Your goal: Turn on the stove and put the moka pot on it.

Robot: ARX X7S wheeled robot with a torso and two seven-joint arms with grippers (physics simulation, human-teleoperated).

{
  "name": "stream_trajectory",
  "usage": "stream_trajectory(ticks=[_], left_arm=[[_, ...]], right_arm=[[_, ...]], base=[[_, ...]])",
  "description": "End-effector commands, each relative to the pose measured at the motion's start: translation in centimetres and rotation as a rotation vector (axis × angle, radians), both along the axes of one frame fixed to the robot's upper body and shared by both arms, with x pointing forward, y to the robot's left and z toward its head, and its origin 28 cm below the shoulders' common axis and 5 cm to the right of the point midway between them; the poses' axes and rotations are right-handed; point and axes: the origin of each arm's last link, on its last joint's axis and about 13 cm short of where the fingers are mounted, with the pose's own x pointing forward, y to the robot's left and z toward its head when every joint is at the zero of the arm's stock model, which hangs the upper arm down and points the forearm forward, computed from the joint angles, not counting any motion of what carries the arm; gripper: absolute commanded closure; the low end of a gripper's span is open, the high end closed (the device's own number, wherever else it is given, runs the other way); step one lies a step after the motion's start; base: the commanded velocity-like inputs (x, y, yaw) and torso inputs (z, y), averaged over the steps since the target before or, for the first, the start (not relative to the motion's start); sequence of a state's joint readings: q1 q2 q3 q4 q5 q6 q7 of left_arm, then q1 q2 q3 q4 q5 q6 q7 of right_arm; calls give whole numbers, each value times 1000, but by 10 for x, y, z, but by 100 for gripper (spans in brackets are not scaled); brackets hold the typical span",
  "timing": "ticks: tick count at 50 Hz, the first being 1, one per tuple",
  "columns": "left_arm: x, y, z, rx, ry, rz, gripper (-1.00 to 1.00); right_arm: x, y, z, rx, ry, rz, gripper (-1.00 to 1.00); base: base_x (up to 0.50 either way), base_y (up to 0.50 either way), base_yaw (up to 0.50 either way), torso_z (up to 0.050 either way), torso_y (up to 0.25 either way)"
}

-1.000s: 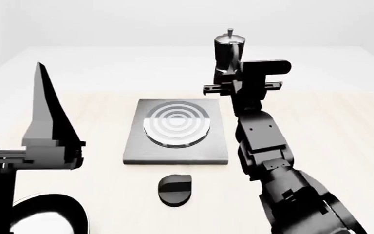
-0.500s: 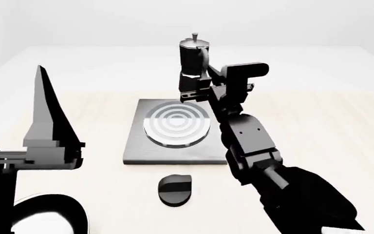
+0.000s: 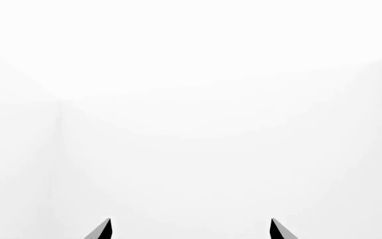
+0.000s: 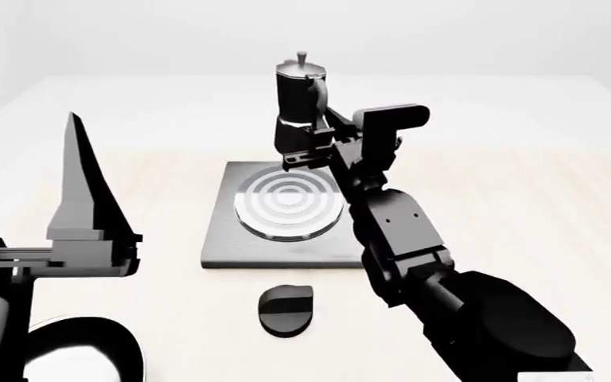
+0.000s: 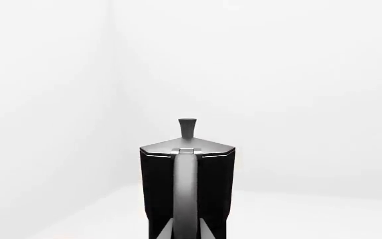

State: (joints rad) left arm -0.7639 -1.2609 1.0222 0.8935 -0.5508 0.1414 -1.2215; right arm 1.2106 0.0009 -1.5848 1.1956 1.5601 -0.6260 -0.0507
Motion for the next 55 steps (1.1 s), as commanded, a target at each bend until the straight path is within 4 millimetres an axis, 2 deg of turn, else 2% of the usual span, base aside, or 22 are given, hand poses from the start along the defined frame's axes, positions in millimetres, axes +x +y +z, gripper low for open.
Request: stream_trajectory(ticks=[1,9,20,23,25,28,30,31,55], left_arm=[[0,0,-1,5,9,5,-100],[0,0,-3,2,11,7,-100],[0,1,-2,-4,10,4,-100],[0,1,-3,-7,8,3,-100],[0,1,-3,-7,7,2,-100],[0,1,-2,-8,7,1,-100],[0,1,-3,-8,8,1,-100],[0,1,-3,-8,8,1,-100],[1,1,-4,-18,10,-4,-100]], right_arm=[[2,3,12,11,-69,-2,100],[0,2,6,11,-70,-5,100],[1,3,9,0,-67,2,100],[-1,3,4,-3,-72,8,100],[1,4,10,-4,-74,9,100],[-1,3,6,-1,-76,9,100],[1,3,10,-2,-76,11,100],[-1,3,6,-2,-76,11,100],[0,6,12,15,-112,30,100]], base=[[0,0,0,10,0],[0,0,0,0,-90],[0,0,0,0,-114],[0,0,0,0,-113],[0,0,0,0,-114],[0,0,0,0,-113],[0,0,0,0,-114],[0,0,0,0,-115],[0,0,0,0,-114]])
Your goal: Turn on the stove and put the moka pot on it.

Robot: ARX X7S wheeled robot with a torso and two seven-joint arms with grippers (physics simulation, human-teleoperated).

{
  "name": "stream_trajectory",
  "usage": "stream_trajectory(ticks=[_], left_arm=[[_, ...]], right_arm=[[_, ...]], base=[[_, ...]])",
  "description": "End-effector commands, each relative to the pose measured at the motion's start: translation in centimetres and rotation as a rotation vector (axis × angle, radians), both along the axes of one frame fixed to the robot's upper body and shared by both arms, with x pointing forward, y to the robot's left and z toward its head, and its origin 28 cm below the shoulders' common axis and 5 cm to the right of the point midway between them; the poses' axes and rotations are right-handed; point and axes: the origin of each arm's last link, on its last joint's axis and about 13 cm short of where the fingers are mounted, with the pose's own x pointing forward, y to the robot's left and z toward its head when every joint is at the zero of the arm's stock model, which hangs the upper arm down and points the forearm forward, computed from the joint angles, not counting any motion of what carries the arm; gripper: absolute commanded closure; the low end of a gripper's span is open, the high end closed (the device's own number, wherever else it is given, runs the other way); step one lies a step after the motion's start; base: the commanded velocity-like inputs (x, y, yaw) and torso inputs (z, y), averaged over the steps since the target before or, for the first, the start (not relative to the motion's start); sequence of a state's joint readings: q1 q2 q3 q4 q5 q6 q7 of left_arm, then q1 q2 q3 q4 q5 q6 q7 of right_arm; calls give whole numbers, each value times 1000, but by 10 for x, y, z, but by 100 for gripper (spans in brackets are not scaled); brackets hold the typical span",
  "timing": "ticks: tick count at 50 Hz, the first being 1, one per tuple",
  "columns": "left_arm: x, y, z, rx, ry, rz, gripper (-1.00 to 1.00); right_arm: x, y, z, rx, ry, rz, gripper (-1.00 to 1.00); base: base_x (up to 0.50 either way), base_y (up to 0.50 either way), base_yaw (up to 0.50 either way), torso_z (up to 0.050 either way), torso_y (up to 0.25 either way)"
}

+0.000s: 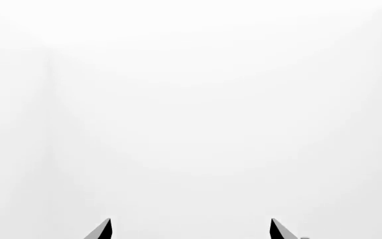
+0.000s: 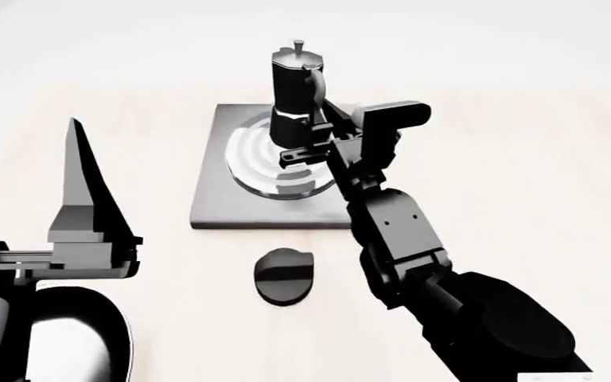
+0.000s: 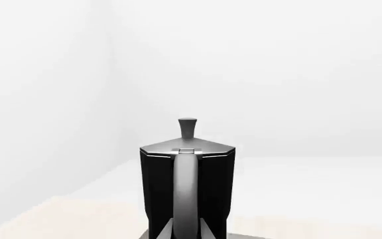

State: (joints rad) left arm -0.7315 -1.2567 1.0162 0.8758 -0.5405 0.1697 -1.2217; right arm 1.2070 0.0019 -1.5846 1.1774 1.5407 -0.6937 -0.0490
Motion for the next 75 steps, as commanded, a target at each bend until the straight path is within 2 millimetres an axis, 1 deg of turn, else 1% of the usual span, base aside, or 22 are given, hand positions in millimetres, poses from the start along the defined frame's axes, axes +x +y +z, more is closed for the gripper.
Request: stream_trajectory(ticks=[1,5,12,17,18,21,25,30,31,33,47,48,57,59,62,63,64,66,67,69,75], left_arm=[[0,0,-1,-5,0,-3,-100],[1,0,-1,-4,1,-3,-100],[1,0,0,-5,0,-4,-100],[1,0,-2,-6,1,-4,-100],[1,0,-1,-8,0,-5,-100],[1,0,-1,-8,-1,-6,-100],[1,0,-1,-12,-4,-8,-100],[1,0,-2,-13,-2,-7,-100],[0,0,-2,-19,-9,-15,-100],[1,0,-2,-20,-8,-13,-100],[1,0,-1,-22,-12,-18,-100],[1,0,-1,-22,-12,-19,-100],[1,-1,0,-23,-15,-20,-100],[1,-1,0,-25,-15,-20,-100],[1,-1,0,-25,-15,-20,-100],[1,-1,0,-26,-17,-21,-100],[1,-1,0,-25,-17,-21,-100],[1,-1,-1,-26,-16,-22,-100],[1,-1,-1,-26,-15,-22,-100],[1,-1,-1,-27,-15,-21,-100],[2,-1,-2,-28,-13,-22,-100]], right_arm=[[-1,2,3,1,-47,17,100],[1,3,8,1,-50,21,100],[0,2,4,0,-50,28,100],[1,3,7,-3,-50,29,100],[-1,2,2,-2,-51,28,100],[1,3,8,-2,-51,29,100],[0,3,7,-5,-50,31,100],[0,3,5,-8,-49,32,100],[-1,3,2,-8,-47,33,100],[0,3,5,-12,-47,34,100],[0,2,5,-24,-36,29,100],[0,2,5,-22,-33,21,-100],[1,2,5,-20,-18,32,-100],[-1,1,0,-19,-20,36,-100],[-1,1,0,-19,-20,36,-100],[0,3,4,-24,-25,50,-100],[-1,2,-1,-27,-25,50,-100],[0,2,3,-28,-25,53,-100],[-2,1,-2,-28,-26,53,-100],[0,2,2,-26,-30,58,-100],[0,3,4,-21,-55,80,-100]], base=[[0,0,0,0,-111],[0,0,0,0,-113],[0,0,0,0,-114],[0,0,0,0,-114],[0,0,0,0,-115],[0,0,0,0,-113],[0,0,0,0,-110],[0,0,0,0,-9],[0,0,0,0,0],[0,0,0,0,0],[0,0,0,0,0],[0,0,3,0,0],[0,0,0,0,0],[0,0,0,0,0],[0,0,0,0,0],[0,0,0,0,0],[0,0,0,0,0],[0,0,0,0,0],[0,0,0,0,0],[0,0,0,0,0],[0,0,0,0,0]])
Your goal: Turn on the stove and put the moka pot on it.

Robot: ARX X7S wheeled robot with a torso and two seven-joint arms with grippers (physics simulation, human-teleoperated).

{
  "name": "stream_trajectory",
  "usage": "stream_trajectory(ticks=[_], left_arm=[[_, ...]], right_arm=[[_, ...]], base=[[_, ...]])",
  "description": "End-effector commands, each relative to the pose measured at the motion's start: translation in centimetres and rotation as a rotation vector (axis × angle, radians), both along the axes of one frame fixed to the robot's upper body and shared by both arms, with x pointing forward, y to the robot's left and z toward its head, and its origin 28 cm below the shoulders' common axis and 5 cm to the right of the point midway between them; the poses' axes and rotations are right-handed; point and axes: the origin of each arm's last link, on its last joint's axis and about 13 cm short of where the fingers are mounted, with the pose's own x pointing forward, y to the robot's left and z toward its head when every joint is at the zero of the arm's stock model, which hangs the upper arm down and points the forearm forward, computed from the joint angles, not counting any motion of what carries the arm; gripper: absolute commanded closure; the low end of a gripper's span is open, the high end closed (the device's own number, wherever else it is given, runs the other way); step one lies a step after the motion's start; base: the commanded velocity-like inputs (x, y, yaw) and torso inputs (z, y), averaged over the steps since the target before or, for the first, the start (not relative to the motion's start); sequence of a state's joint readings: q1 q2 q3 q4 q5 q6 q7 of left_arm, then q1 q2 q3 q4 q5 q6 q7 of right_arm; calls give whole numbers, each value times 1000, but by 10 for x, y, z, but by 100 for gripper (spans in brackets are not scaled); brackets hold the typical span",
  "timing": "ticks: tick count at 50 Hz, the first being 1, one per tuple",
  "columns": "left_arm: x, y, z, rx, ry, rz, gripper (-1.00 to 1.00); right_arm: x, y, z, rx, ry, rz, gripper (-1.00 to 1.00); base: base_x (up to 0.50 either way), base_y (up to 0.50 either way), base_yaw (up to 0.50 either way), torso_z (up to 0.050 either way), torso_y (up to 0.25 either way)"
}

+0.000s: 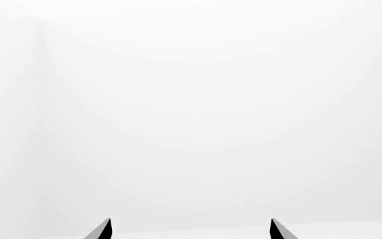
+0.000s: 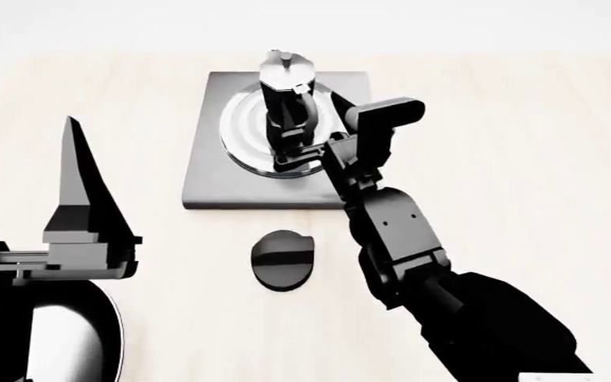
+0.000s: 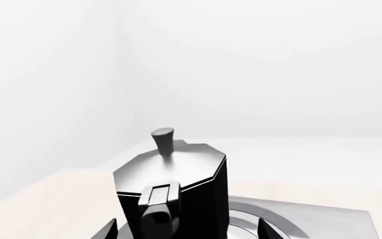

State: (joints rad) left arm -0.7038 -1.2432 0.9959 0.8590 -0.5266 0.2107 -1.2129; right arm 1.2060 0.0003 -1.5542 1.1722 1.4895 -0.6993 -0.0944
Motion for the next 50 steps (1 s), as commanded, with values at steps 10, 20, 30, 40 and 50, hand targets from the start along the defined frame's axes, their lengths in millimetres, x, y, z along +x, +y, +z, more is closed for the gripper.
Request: stream_trajectory(ticks=[10,20,30,40,50], left_arm=[[2,0,2,2,-4,0,-100],[3,-1,12,15,-20,0,-100],[13,2,41,80,-82,37,-100],[27,4,70,165,-145,17,-100],[27,1,87,204,-181,-3,-100]], right_arm=[[2,5,21,45,-109,58,-100],[-7,7,58,112,-238,96,-100],[-36,-4,129,170,-397,-52,-100],[-76,-28,194,192,-545,-261,-100],[-118,-55,232,192,-638,-367,-100]], base=[[0,0,0,0,0],[0,0,0,0,0],[0,0,0,0,0],[0,0,0,0,0],[0,0,0,0,0]])
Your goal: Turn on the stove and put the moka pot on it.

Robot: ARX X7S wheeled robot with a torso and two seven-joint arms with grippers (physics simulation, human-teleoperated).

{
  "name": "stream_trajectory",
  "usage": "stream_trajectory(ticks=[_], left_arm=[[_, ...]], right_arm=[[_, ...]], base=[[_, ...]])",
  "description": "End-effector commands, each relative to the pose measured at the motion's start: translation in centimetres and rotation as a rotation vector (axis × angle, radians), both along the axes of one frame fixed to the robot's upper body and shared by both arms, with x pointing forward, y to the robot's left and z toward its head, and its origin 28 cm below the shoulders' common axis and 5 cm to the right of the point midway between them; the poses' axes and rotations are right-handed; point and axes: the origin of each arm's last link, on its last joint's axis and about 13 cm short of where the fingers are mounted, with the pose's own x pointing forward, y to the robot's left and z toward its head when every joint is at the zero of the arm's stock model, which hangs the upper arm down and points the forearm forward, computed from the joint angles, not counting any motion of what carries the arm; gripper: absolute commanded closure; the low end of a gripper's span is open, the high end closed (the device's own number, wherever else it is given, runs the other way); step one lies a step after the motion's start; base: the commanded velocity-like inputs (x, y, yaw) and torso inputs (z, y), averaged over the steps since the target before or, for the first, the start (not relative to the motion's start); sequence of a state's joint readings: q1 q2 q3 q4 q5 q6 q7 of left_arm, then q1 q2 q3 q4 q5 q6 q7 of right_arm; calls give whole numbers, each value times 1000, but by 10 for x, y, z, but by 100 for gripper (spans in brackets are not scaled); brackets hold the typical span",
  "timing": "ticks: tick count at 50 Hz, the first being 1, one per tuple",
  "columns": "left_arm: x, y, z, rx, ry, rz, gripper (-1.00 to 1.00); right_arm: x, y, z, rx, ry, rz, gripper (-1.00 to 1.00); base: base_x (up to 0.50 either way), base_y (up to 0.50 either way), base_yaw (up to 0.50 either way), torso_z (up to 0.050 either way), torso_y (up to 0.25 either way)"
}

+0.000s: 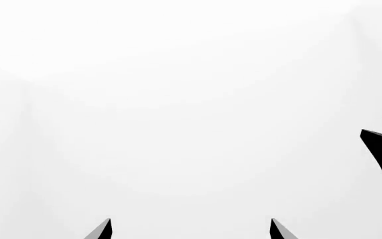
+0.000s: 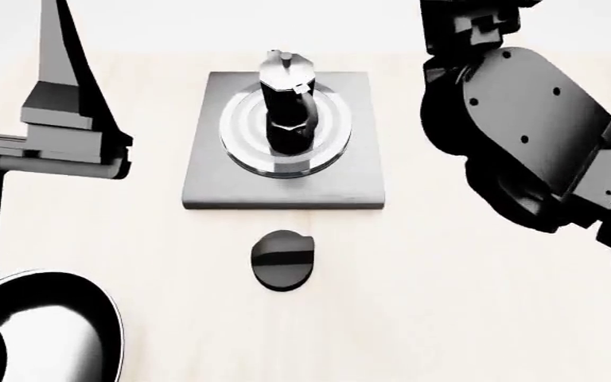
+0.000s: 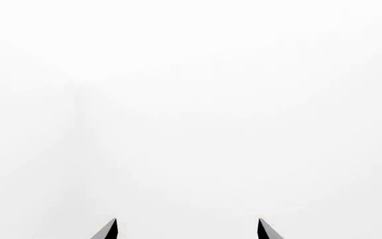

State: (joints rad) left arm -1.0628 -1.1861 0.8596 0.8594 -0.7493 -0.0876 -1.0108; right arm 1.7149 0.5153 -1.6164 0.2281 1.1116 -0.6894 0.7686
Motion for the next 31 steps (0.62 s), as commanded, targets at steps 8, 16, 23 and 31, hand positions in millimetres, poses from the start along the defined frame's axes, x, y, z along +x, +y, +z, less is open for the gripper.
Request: stream_trajectory(ticks=[8,16,23,31], left_arm=[[-1,-5,38,82,-79,-30,-100],[-12,-11,51,122,-118,-44,-100],[-23,-18,57,151,-147,-65,-100],[-40,-24,66,178,-192,-78,-100]], right_arm=[[-92,-45,61,59,-196,-187,-100],[-129,-62,70,68,-245,-228,-100],[-154,-74,68,50,-283,-280,-100],[-187,-84,60,57,-309,-315,-100]], base=[[0,0,0,0,0],[0,0,0,0,0],[0,0,0,0,0],[0,0,0,0,0]])
